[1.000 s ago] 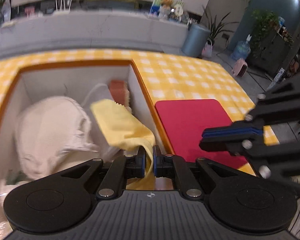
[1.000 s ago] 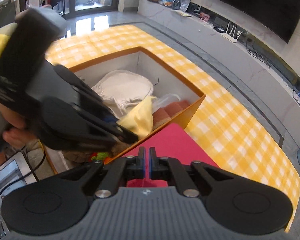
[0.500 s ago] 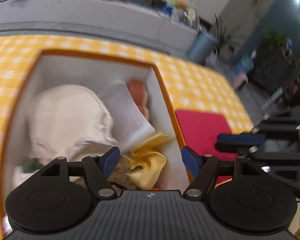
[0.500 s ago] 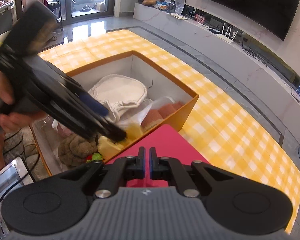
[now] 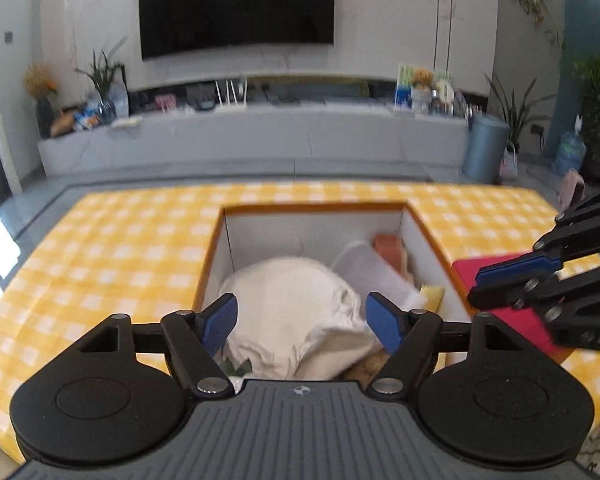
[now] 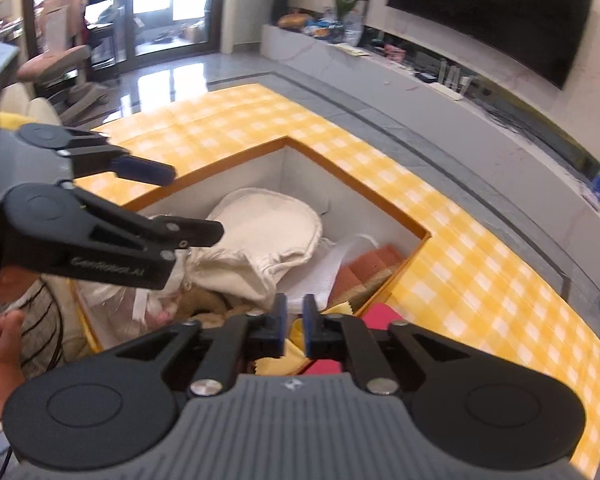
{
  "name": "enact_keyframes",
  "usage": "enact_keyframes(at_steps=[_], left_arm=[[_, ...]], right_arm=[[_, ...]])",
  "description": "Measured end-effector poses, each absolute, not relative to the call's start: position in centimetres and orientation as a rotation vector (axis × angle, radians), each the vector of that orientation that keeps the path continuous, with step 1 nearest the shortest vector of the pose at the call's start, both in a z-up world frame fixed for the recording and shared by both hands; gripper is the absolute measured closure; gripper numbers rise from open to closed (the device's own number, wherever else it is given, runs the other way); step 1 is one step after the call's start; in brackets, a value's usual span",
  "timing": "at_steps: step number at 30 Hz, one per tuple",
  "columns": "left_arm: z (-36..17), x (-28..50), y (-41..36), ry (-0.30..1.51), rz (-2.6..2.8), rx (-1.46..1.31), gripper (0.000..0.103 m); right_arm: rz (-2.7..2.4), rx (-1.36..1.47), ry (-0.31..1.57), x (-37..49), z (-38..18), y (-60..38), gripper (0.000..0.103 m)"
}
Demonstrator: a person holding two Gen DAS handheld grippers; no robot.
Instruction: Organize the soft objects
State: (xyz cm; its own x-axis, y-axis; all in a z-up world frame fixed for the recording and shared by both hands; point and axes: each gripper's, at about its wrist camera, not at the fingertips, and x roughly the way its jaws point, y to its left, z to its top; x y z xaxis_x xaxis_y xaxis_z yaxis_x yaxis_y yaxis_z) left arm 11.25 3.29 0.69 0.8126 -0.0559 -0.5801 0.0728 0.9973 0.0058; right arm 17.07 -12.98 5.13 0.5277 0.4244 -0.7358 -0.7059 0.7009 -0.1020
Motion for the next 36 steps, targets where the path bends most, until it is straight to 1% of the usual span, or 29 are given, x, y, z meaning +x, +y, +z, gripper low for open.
enact_keyframes(at_steps=[1,2,3,5,7,9,11,14,19,26,32,36], left_arm=[[1.0,10.9,3.1,0.593,-0.072,0.024,0.015],[1.3,10.8,3.0,0.572,-0.072,0.022,0.015],[1.5,10.6,2.8,0.552,-0.071,0.024,0.014],[2.0,10.2,2.3,0.503,-0.075,0.021,0.014],[2.3,9.7,2.1,0.457,-0.081,0.01,0.014],[2.6,9.4,1.8,0.427,-0.081,0.003,0.014],[2.6,9.3,1.6,0.396,-0.083,-0.001,0.014],[2.3,9.6,1.3,0.381,-0.067,-0.008,0.014],[1.6,10.3,1.4,0.396,-0.055,-0.046,0.014],[1.0,10.2,1.0,0.413,-0.043,-0.033,0.014],[1.0,9.8,1.5,0.406,-0.017,-0.071,0.014],[1.2,9.5,1.1,0.384,-0.022,-0.031,0.014]], right_arm=[[0.662,-0.425,0.721,16.8,5.3,-13.0,0.074],[0.617,-0.433,0.701,16.6,5.3,-13.1,0.055],[0.563,-0.44,0.69,16.5,5.3,-13.1,0.048],[0.431,-0.419,0.65,16.2,5.2,-13.6,0.045],[0.321,-0.347,0.608,15.9,5.3,-14.3,0.036],[0.215,-0.254,0.539,15.2,5.4,-15.2,0.016],[0.159,-0.185,0.48,14.2,5.3,-15.7,0.013],[0.159,-0.137,0.424,12.7,4.8,-15.9,0.006],[0.139,-0.071,0.387,11.6,4.1,-16.6,0.006],[0.151,-0.079,0.428,11.9,2.7,-16.7,0.006],[0.169,-0.083,0.443,11.8,2.6,-16.5,0.006],[0.183,-0.089,0.449,11.9,2.5,-16.4,0.006]])
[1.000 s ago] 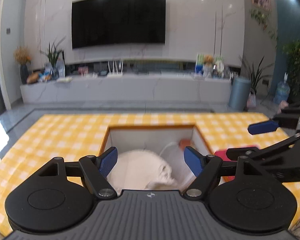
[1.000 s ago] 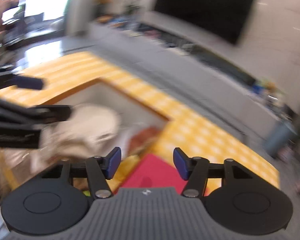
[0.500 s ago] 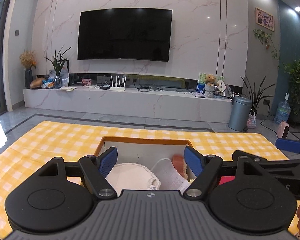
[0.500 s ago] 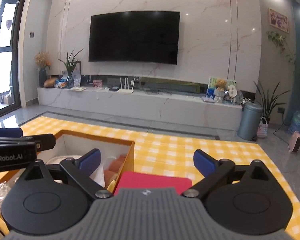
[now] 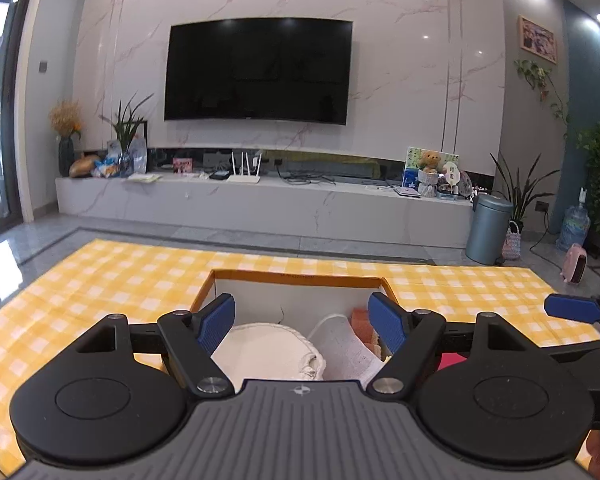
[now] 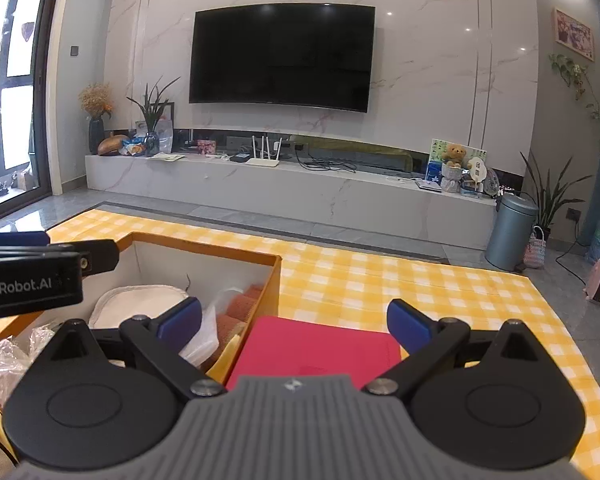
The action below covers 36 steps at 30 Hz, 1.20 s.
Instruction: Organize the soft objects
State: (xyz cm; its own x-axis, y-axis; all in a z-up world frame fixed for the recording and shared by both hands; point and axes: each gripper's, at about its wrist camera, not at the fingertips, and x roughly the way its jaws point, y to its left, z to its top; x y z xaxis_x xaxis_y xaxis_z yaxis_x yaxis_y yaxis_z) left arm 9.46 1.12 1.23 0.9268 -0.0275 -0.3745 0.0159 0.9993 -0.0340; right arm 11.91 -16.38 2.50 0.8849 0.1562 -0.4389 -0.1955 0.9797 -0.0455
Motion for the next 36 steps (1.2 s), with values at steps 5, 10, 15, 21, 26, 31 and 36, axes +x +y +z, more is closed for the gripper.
enact_keyframes(at_steps=[5,10,15,21,26,31,36], left_arm=[[1.1,9.07,0.51,0.349,-0.036,0.01,0.012],[1.15,8.81,0.29,0.33,-0.049,0.021,0.003],[1.1,8.93,0.2,0.322,-0.028,0.019,0.003],[0.83,9.02,0.15,0.331,0.004,0.001,0.003],[0.82,9.26,0.34,0.352,0.002,-0.006,0.003],[0.58,9.42,0.55,0.376,-0.007,-0.019,0.003],[0.33,9.66,0.7,0.403,-0.008,-0.03,0.003]], right_arm=[[0.204,-0.083,0.442,11.45,2.53,-16.0,0.006],[0.219,-0.104,0.435,11.28,2.52,-15.55,0.006],[0.221,-0.107,0.433,11.22,2.64,-15.57,0.006],[0.221,-0.11,0.433,11.22,2.62,-15.63,0.006],[0.222,-0.11,0.436,11.21,2.66,-15.63,0.006],[0.221,-0.116,0.443,11.3,2.63,-15.51,0.006],[0.225,-0.11,0.455,11.53,2.25,-15.44,0.006]])
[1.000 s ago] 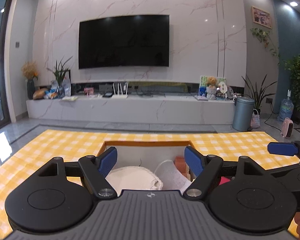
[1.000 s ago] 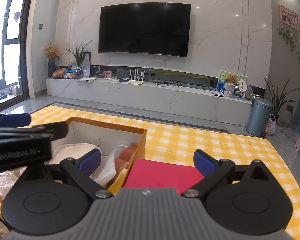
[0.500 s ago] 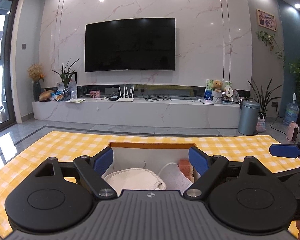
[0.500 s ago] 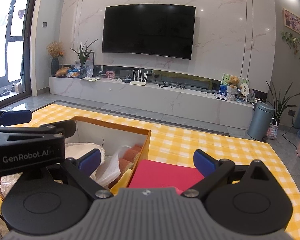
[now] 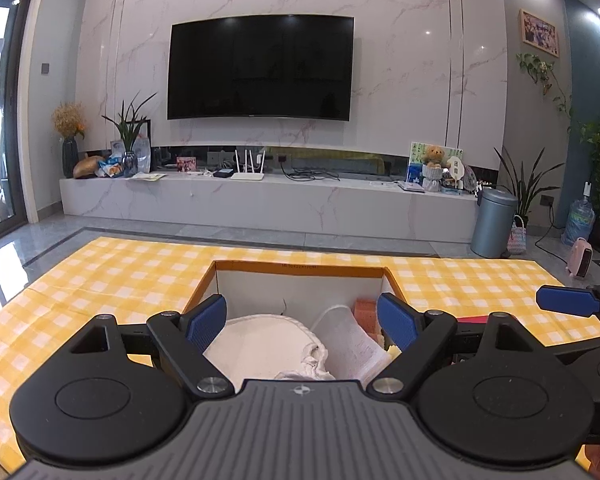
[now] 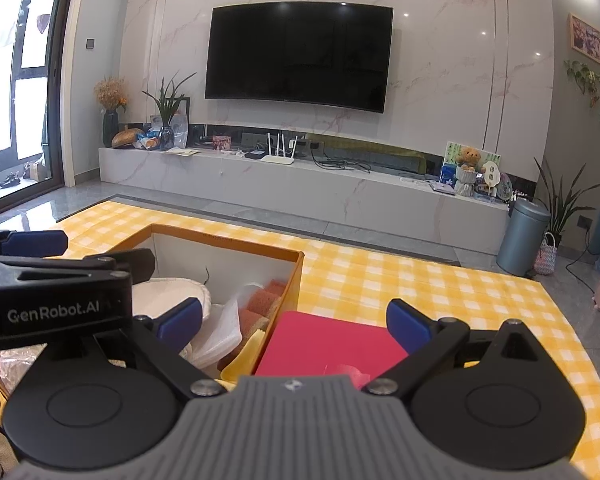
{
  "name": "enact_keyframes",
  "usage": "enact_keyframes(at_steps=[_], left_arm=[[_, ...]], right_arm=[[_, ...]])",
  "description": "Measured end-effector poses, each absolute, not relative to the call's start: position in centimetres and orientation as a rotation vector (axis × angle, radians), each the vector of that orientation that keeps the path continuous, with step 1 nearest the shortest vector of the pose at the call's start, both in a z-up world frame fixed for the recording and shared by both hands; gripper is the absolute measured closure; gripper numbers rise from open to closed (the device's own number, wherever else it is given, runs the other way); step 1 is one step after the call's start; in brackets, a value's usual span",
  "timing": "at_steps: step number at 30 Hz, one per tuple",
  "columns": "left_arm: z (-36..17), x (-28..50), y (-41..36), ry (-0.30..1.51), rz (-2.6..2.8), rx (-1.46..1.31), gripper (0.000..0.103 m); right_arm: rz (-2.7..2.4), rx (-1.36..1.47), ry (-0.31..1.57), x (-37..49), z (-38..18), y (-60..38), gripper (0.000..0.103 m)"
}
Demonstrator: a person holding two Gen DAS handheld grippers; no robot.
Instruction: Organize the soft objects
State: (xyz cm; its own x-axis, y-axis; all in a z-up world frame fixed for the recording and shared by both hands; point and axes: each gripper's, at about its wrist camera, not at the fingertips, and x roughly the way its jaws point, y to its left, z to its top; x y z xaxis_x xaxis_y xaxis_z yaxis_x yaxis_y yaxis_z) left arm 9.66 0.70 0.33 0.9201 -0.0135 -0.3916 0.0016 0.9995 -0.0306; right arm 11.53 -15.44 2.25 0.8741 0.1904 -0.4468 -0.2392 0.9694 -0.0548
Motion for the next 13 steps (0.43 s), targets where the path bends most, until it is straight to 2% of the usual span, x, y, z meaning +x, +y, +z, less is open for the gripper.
enact_keyframes(at_steps=[13], left_arm=[[-0.6,9.9,0.6,0.436,0.007,-0.017,0.003]], right_arm=[[0.227,-0.124,0.496,12.1,0.8,-15.1,0.006]])
